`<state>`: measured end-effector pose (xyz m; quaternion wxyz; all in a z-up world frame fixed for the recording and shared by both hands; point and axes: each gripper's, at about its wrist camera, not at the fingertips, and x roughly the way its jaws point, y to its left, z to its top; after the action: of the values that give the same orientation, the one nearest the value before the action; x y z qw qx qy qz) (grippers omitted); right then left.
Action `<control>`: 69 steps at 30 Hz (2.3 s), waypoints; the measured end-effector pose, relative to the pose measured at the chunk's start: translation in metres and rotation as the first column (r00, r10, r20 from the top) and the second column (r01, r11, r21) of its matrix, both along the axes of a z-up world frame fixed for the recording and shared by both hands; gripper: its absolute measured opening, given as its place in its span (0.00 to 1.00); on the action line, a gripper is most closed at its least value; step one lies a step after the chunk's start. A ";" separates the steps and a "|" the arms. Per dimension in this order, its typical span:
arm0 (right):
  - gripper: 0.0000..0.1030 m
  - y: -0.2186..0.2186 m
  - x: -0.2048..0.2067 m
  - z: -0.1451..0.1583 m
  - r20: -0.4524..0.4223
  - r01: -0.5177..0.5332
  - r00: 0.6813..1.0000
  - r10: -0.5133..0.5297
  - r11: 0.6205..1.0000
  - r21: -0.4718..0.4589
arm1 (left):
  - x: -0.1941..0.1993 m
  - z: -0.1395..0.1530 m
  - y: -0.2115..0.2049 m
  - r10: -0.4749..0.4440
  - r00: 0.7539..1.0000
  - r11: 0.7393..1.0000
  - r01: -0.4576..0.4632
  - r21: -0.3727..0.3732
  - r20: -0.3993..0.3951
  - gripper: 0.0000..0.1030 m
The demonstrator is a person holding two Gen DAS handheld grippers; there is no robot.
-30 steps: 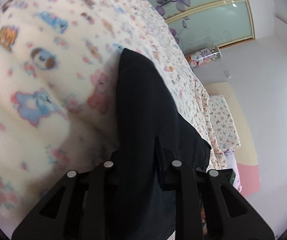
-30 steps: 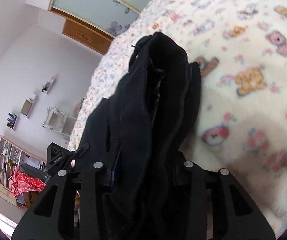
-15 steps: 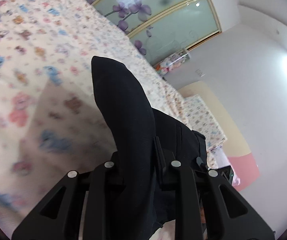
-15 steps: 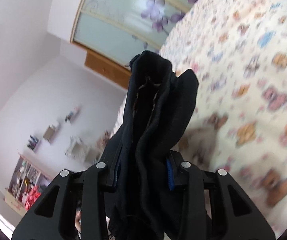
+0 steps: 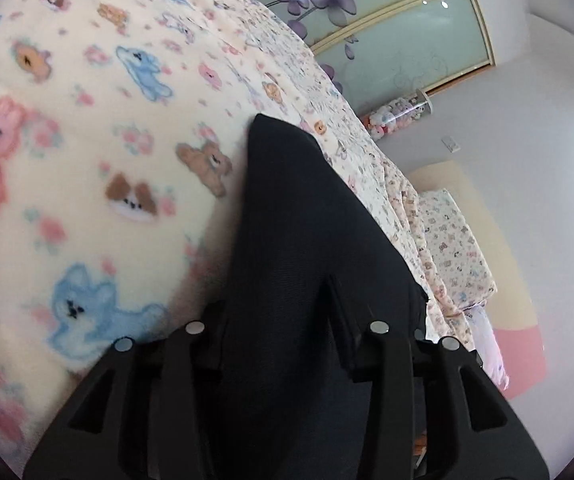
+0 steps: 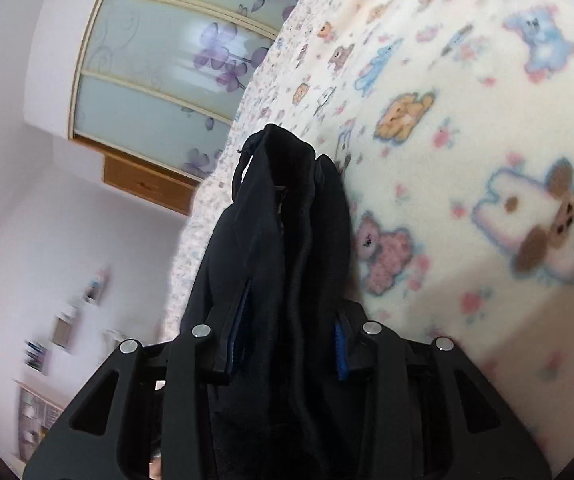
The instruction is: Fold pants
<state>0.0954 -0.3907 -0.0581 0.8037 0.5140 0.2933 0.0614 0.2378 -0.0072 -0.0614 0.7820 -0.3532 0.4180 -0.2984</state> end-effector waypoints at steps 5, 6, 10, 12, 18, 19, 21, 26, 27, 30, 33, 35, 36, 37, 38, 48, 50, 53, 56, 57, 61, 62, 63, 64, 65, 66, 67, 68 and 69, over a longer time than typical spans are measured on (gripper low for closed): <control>0.58 0.000 -0.008 0.009 -0.011 0.066 0.998 -0.066 0.997 -0.025 | -0.017 0.013 0.015 0.094 0.995 0.995 -0.094 0.021 0.022 0.68; 0.59 -0.005 -0.013 0.009 -0.011 0.097 0.995 -0.097 0.995 0.013 | -0.022 0.018 0.020 0.116 0.993 0.993 -0.116 0.018 0.025 0.74; 0.59 -0.020 -0.042 0.024 0.035 0.217 0.975 -0.221 0.972 0.091 | -0.053 0.057 0.031 0.154 0.972 0.981 -0.172 0.091 0.176 0.78; 0.59 -0.013 -0.049 0.047 0.107 0.159 0.981 -0.161 0.987 0.027 | -0.073 0.079 0.023 0.072 0.953 0.983 -0.117 0.140 0.294 0.84; 0.66 0.057 -0.045 0.084 0.084 -0.144 0.983 0.163 0.971 -0.193 | -0.118 0.086 -0.032 -0.182 0.912 0.958 0.080 0.277 0.368 0.91; 0.67 0.061 -0.043 0.082 0.061 -0.157 0.983 0.172 0.967 -0.200 | -0.123 0.081 -0.039 -0.198 0.913 0.944 0.080 0.320 0.358 0.91; 0.67 0.069 -0.039 0.073 0.017 -0.182 0.982 0.189 0.963 -0.198 | -0.129 0.069 -0.055 -0.221 0.915 0.903 0.062 0.425 0.336 0.91; 0.67 0.078 -0.043 0.079 0.017 -0.174 0.982 0.189 0.930 -0.323 | -0.125 0.054 -0.063 -0.201 0.931 0.856 0.017 0.516 0.305 0.92; 0.67 0.083 -0.047 0.083 0.026 -0.169 0.982 0.190 0.924 -0.343 | -0.126 0.054 -0.064 -0.199 0.931 0.850 0.009 0.526 0.306 0.95; 0.67 0.088 -0.053 0.082 0.011 -0.186 0.979 0.205 0.909 -0.374 | -0.125 0.052 -0.066 -0.201 0.932 0.828 -0.003 0.561 0.302 0.98; 0.68 0.086 -0.045 0.055 -0.123 -0.232 0.972 0.201 0.907 -0.351 | -0.120 0.042 -0.076 -0.226 0.936 0.785 0.012 0.619 0.268 0.98; 0.68 0.081 -0.042 0.042 -0.132 -0.239 0.969 0.207 0.919 -0.312 | -0.123 0.037 -0.082 -0.233 0.938 0.765 0.015 0.644 0.256 0.98; 0.68 0.080 -0.042 0.040 -0.123 -0.237 0.970 0.209 0.924 -0.300 | -0.122 0.035 -0.085 -0.235 0.939 0.754 0.013 0.657 0.251 0.98; 0.68 0.079 -0.044 0.039 -0.120 -0.238 0.970 0.211 0.926 -0.292 | -0.121 0.034 -0.085 -0.235 0.940 0.751 0.013 0.660 0.248 0.98; 0.68 0.078 -0.047 0.040 -0.117 -0.238 0.970 0.213 0.929 -0.283 | -0.119 0.032 -0.085 -0.233 0.942 0.751 0.017 0.660 0.241 0.98; 0.69 0.063 -0.056 0.021 0.013 -0.200 0.979 0.204 0.969 -0.146 | -0.112 0.025 -0.076 -0.223 0.946 0.791 0.035 0.611 0.235 0.98; 0.69 0.056 -0.061 0.023 0.020 -0.175 0.984 0.177 0.982 -0.070 | -0.120 0.033 -0.064 -0.207 0.945 0.817 0.025 0.576 0.253 0.98; 0.87 0.055 -0.085 0.044 0.004 -0.080 0.997 0.081 0.989 -0.123 | -0.141 0.051 -0.041 -0.120 0.944 0.824 -0.078 0.561 0.307 0.98; 0.95 0.070 -0.111 0.072 0.030 -0.029 0.999 0.040 0.954 -0.300 | -0.166 0.069 -0.019 -0.045 0.934 0.816 -0.171 0.552 0.355 0.98; 0.97 0.079 -0.121 0.081 0.036 -0.008 0.999 0.023 0.931 -0.366 | -0.176 0.075 -0.012 -0.020 0.926 0.808 -0.206 0.552 0.376 0.98; 0.99 0.130 -0.156 0.101 0.071 0.073 0.997 -0.034 0.737 -0.672 | -0.212 0.086 -0.001 0.028 0.883 0.738 -0.335 0.585 0.469 0.98; 0.99 0.143 -0.165 0.102 0.089 0.095 0.995 -0.044 0.681 -0.726 | -0.220 0.085 0.000 0.031 0.870 0.717 -0.362 0.595 0.492 0.98; 0.99 0.157 -0.174 0.100 0.107 0.116 0.993 -0.052 0.619 -0.776 | -0.230 0.083 0.000 0.036 0.845 0.698 -0.403 0.592 0.533 0.98; 0.99 0.167 -0.180 0.098 0.116 0.124 0.992 -0.051 0.584 -0.803 | -0.234 0.083 0.000 0.033 0.832 0.695 -0.417 0.586 0.554 0.98; 0.99 0.172 -0.182 0.097 0.117 0.123 0.992 -0.047 0.566 -0.815 | -0.237 0.081 -0.002 0.025 0.822 0.691 -0.426 0.584 0.569 0.98; 0.99 0.181 -0.181 0.095 0.115 0.116 0.993 -0.035 0.546 -0.830 | -0.238 0.079 -0.003 0.015 0.819 0.689 -0.424 0.588 0.573 0.98; 0.99 0.185 -0.180 0.095 0.114 0.109 0.993 -0.022 0.527 -0.843 | -0.239 0.076 -0.007 -0.017 0.819 0.683 -0.410 0.605 0.574 0.98; 0.99 0.190 -0.178 0.094 0.111 0.102 0.994 -0.012 0.502 -0.859 | -0.241 0.074 -0.012 -0.043 0.820 0.672 -0.398 0.624 0.570 0.98; 0.99 0.193 -0.176 0.093 0.106 0.099 0.994 -0.013 0.469 -0.878 | -0.241 0.072 -0.014 -0.058 0.822 0.660 -0.395 0.639 0.567 0.98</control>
<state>-0.0807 -0.1974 0.0354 0.9667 0.0336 0.2320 -0.1030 -0.0031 -0.0217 0.0103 0.9659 0.0512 0.2265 -0.1146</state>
